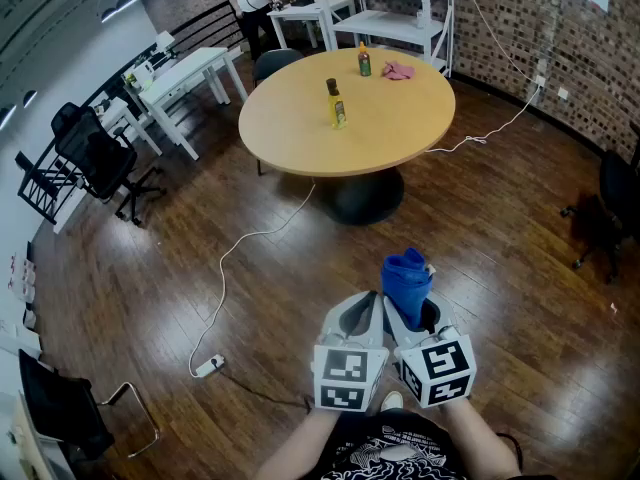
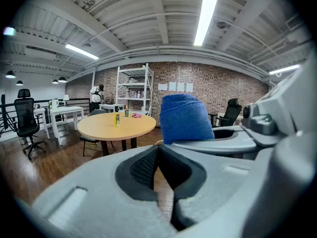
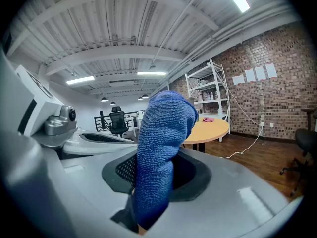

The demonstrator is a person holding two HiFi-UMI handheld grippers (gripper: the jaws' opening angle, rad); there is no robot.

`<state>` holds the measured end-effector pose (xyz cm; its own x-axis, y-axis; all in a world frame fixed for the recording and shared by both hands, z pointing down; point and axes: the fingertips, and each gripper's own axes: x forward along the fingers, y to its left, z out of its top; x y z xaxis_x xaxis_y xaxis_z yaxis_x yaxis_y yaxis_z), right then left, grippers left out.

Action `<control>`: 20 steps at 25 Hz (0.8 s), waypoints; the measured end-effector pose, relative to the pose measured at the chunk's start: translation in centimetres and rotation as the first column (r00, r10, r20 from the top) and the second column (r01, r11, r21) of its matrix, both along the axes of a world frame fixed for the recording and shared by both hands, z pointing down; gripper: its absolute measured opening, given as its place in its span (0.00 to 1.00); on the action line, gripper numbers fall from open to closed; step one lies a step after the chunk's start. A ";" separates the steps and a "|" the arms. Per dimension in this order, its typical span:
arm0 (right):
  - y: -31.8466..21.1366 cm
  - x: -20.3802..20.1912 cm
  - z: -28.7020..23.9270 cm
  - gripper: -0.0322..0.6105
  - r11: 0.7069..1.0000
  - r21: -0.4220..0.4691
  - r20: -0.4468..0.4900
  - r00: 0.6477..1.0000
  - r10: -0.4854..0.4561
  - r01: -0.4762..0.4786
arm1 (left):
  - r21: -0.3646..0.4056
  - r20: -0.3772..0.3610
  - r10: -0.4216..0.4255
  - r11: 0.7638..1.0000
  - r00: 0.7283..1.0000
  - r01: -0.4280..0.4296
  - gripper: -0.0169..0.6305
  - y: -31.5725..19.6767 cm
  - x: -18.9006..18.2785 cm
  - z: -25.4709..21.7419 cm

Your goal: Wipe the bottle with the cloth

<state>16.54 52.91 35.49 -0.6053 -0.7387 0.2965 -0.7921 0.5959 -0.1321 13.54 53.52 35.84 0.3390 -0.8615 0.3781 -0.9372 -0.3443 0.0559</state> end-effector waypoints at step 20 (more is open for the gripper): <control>-18.3 -4.1 1.5 0.25 1.000 -0.015 -0.030 0.999 0.011 -0.012 | 0.046 -0.067 0.023 0.999 0.997 -0.020 0.03 -19.7 -5.3 1.1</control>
<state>12.45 34.56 37.02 -0.5874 -0.7411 0.3253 -0.8027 0.5848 -0.1172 8.28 33.82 36.96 0.3812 -0.8694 0.3144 -0.9241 -0.3679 0.1031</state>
